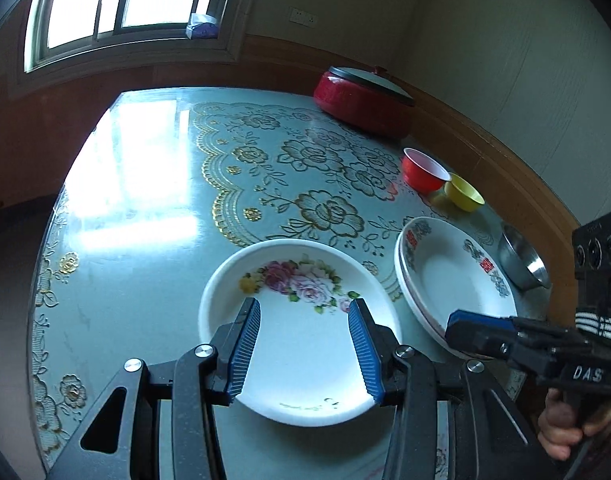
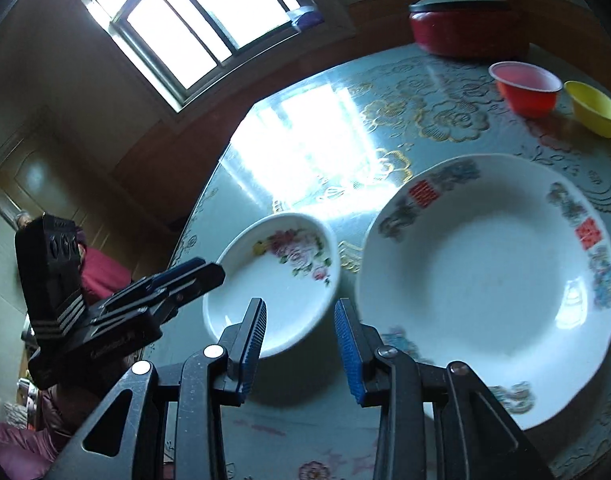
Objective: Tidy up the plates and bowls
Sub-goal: 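Open the right tool and move it to the white rose-print plate, then close the right tool on the rose-print plate rim and lift it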
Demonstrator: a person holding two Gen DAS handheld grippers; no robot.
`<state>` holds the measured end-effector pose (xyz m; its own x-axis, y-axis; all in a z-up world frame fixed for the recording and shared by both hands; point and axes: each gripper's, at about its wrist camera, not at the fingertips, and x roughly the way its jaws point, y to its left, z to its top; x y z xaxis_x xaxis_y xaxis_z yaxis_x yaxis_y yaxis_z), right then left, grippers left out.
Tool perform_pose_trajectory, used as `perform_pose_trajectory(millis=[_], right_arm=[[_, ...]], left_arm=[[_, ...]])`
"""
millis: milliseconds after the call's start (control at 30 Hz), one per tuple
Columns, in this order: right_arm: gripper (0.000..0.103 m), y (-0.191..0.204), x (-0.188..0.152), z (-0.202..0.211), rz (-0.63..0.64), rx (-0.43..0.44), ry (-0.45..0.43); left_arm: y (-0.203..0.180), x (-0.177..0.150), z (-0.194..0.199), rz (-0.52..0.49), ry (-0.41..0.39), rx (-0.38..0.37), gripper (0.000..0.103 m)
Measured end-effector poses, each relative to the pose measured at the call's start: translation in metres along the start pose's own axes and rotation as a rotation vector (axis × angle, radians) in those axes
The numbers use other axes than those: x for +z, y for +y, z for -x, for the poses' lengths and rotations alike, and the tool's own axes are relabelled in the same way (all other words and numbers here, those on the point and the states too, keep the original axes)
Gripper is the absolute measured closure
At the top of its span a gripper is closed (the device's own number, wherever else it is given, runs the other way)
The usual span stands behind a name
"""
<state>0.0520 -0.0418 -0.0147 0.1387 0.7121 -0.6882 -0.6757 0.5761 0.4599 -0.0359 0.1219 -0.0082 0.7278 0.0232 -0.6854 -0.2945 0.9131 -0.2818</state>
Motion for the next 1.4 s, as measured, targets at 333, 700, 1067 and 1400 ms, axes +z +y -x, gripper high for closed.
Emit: perform_pose_trajectory(millis=[333,700,1067,1400], right_arm=[[0.072,0.002,-0.016,-0.036,-0.071,-0.079,0.081],[0.076,0.011,-0.008,-0.063,-0.005,-0.216,0.094],[0.073,0.022,0.004,-0.075,0.067,-0.311,0.113],[0.071,0.028,0.009,-0.085,0.118,-0.363,0.112]], left_arm=[[0.05,0.002,-0.013,0.005,0.009,0.051,0.057],[0.042,0.002,-0.053,-0.078,0.086,0.054,0.067],[0.049,0.0,-0.059,-0.109,0.08,0.102,0.077],[0.051,0.002,-0.06,-0.107,0.073,0.11,0.077]])
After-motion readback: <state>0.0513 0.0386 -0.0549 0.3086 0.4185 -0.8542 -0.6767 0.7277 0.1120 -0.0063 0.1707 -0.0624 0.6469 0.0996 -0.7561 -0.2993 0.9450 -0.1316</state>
